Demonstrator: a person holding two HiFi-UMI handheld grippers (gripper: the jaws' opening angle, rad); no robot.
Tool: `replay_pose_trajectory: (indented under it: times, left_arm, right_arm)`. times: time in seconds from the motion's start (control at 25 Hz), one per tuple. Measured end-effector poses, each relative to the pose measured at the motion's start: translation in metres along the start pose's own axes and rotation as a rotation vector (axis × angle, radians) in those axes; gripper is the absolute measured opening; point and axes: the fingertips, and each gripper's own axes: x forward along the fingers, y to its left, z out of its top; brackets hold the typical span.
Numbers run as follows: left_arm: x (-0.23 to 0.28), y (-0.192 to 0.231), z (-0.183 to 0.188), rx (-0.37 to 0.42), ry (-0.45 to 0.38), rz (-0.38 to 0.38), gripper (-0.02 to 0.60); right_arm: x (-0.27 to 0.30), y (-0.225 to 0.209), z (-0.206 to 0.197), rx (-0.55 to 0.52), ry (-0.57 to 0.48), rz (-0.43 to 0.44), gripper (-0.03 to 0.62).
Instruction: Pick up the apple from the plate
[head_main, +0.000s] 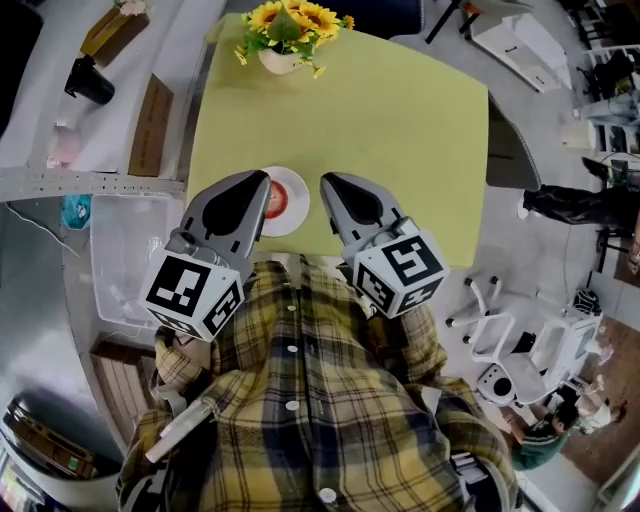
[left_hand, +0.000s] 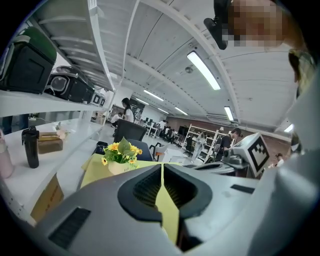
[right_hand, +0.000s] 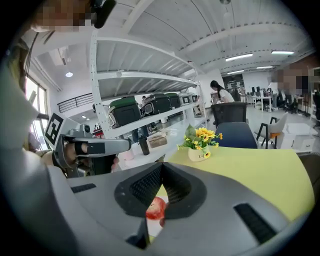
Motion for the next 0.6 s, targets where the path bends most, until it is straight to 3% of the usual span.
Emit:
replay_pose_trajectory:
  times: [0.24, 0.6]
  left_arm:
    - [0.011, 0.006, -0.018, -0.024, 0.026, 0.004, 0.013]
    - [0.024, 0.006, -0.041, -0.030, 0.074, -0.021, 0.090]
  right_arm:
    - [0.008, -0.005, -0.009, -0.010, 0.032, 0.037, -0.003]
    - [0.016, -0.014, -0.020, 0.007, 0.056, 0.051, -0.003]
